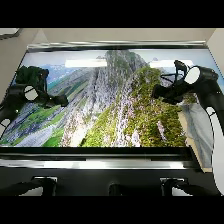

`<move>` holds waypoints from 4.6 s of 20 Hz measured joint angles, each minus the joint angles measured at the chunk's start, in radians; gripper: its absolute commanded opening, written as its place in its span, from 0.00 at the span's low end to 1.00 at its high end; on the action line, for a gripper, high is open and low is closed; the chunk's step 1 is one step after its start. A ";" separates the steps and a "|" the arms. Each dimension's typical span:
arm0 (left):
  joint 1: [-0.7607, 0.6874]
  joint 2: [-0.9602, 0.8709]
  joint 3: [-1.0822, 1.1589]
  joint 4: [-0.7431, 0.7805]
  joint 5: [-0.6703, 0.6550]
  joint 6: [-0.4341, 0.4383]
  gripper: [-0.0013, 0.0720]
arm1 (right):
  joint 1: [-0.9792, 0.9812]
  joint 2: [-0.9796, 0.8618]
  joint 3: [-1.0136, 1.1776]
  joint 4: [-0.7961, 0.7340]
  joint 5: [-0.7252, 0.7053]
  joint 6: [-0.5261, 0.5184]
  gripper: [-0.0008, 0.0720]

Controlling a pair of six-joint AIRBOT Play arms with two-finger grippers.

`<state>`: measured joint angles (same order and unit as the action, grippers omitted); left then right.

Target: Fold the shirts.

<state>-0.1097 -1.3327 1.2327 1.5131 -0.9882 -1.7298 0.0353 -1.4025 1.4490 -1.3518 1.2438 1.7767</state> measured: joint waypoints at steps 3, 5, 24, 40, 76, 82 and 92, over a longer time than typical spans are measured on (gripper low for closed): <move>0.088 -0.095 0.128 -0.005 0.104 -0.018 0.99 | 0.000 0.000 0.000 0.000 -0.008 0.000 0.87; 0.184 -0.221 0.295 -0.038 0.100 -0.034 0.99 | 0.000 0.000 0.000 0.001 -0.009 0.000 0.87; 0.562 -0.850 0.792 -0.404 0.206 -0.215 0.98 | 0.000 0.000 0.000 0.032 0.111 0.053 0.87; 0.520 -0.502 0.791 -0.685 0.179 0.209 0.05 | 0.000 0.113 0.058 -0.051 0.141 -0.091 0.87; 0.287 -0.448 0.542 -0.246 -0.369 0.053 0.99 | 0.000 0.319 -0.513 0.264 0.203 -0.210 0.97; 0.307 -0.592 0.542 -0.336 -0.404 0.063 0.97 | 0.000 0.319 -0.603 0.314 0.160 -0.233 0.98; 0.248 -0.668 0.543 -0.353 -0.413 0.081 0.06 | 0.221 0.235 -0.763 0.367 -0.030 -0.225 0.98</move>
<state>0.1379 -2.0010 1.7756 1.1599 -1.4010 -1.6489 0.2565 -1.1671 0.6865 -0.9852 1.2140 1.5520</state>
